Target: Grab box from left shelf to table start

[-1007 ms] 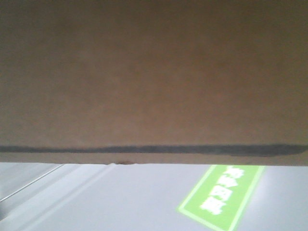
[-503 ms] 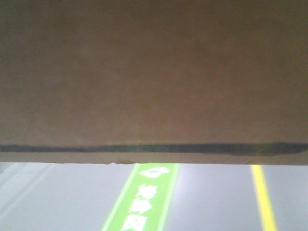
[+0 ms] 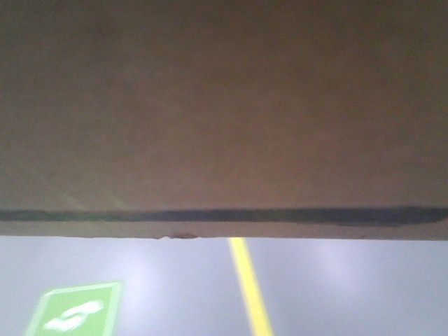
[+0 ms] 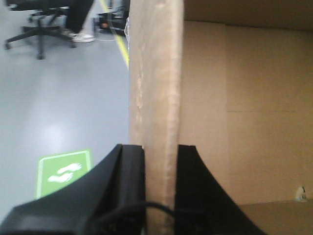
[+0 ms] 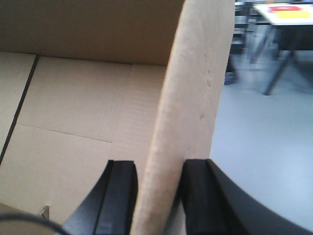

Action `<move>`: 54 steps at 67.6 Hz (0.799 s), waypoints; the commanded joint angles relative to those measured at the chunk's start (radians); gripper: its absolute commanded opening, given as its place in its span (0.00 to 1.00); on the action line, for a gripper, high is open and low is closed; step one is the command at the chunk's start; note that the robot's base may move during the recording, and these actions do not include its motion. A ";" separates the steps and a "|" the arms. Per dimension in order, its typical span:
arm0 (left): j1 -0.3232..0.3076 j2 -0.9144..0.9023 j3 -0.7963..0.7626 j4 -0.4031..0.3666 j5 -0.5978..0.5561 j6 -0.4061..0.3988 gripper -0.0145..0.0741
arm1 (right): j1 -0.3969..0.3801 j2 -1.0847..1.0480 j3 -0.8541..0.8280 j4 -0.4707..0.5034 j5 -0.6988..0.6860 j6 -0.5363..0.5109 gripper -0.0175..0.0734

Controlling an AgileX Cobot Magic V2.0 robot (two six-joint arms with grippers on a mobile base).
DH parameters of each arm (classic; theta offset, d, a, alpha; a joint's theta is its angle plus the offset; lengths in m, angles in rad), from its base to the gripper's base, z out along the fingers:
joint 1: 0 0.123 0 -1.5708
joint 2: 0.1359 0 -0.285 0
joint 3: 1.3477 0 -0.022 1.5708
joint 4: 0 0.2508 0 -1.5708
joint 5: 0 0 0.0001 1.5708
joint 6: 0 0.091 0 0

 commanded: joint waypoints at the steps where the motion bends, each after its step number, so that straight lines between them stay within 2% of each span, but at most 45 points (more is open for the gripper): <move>1: -0.007 0.022 -0.035 -0.091 -0.194 -0.013 0.06 | 0.001 0.024 -0.023 0.043 -0.138 -0.016 0.25; 54: -0.007 0.022 -0.035 -0.091 -0.194 -0.013 0.06 | 0.001 0.024 -0.023 0.043 -0.138 -0.016 0.25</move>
